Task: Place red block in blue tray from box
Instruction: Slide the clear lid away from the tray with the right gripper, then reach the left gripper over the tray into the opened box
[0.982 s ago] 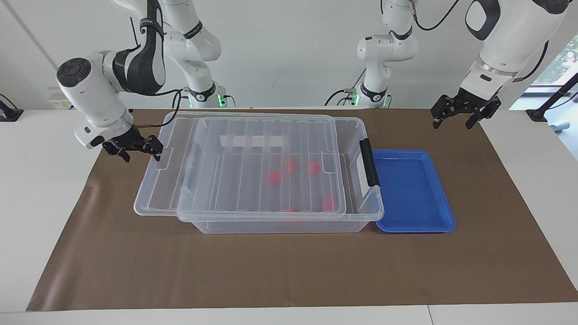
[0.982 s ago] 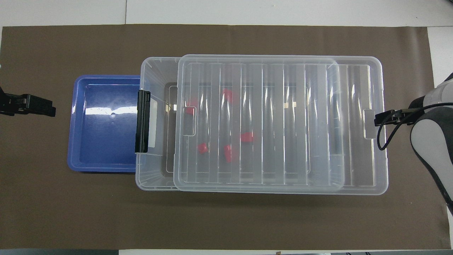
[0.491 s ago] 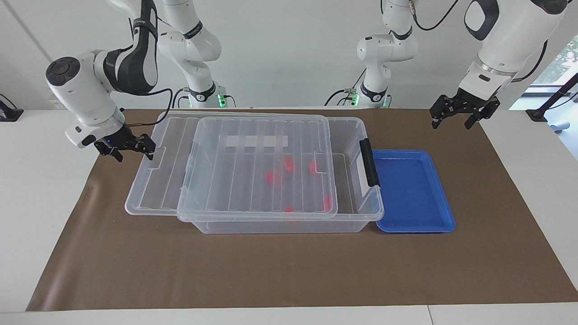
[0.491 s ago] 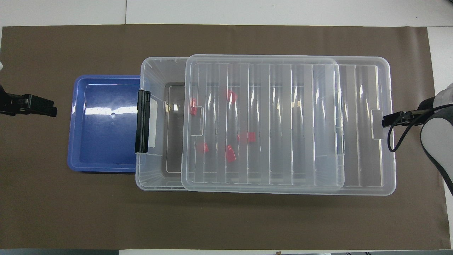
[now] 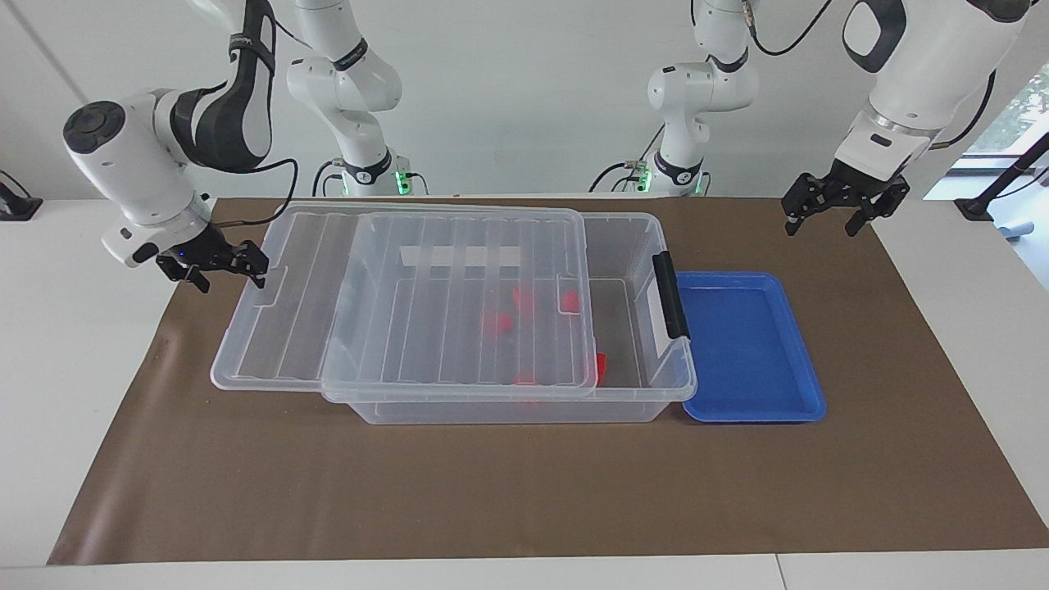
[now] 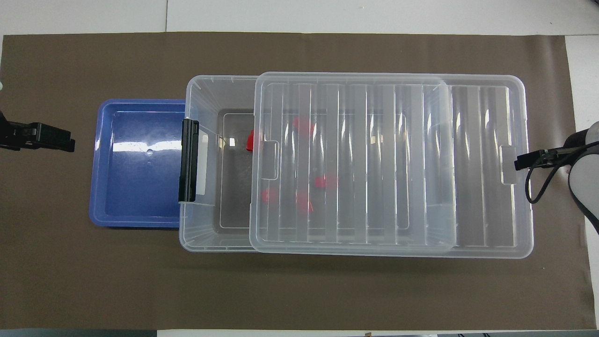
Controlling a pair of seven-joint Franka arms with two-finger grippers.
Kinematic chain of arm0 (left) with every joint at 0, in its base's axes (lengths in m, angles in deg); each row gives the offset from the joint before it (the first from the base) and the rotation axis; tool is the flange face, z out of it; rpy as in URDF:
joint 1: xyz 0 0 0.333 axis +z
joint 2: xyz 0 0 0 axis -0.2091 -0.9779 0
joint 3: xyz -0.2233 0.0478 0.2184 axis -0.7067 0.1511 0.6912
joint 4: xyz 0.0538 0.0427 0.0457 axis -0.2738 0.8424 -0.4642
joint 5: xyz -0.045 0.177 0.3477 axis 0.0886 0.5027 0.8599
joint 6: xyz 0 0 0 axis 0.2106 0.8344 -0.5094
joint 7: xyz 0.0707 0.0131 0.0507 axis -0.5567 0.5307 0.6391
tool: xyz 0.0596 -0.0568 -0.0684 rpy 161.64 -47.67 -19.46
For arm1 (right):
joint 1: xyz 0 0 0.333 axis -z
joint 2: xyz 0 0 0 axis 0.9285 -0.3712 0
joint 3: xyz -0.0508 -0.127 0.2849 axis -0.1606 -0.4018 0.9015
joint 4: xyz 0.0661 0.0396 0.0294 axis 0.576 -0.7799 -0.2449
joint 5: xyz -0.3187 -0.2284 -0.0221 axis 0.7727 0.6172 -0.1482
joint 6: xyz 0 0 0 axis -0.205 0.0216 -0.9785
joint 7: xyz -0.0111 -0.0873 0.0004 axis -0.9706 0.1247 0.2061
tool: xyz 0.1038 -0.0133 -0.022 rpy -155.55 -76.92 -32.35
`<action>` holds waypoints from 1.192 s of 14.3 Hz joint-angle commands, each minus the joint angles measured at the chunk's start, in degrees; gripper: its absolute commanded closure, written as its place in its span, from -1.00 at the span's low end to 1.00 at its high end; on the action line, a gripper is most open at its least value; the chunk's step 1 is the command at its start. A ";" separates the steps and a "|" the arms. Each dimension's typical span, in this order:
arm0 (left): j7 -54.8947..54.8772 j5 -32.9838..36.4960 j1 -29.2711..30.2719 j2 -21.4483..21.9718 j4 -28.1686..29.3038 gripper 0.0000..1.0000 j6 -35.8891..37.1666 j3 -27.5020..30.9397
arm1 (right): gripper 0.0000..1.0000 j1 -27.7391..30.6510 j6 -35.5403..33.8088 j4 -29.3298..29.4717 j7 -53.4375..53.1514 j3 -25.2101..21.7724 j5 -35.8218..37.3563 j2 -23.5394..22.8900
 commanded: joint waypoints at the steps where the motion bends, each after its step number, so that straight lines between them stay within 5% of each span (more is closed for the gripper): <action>1: -0.41 0.98 0.04 1.46 1.90 -1.00 -1.69 -0.08 | -1.00 0.76 1.35 -1.08 2.79 -0.69 -0.25 0.90; 11: -0.32 0.98 -0.31 1.37 1.90 -1.00 -2.48 -0.43 | -1.00 0.76 1.44 -0.82 6.48 -2.80 -0.16 0.81; 17: 3.00 1.16 -6.71 0.84 2.68 -1.00 -3.88 -0.87 | -1.00 0.76 1.35 -0.82 7.10 -3.25 -0.16 0.81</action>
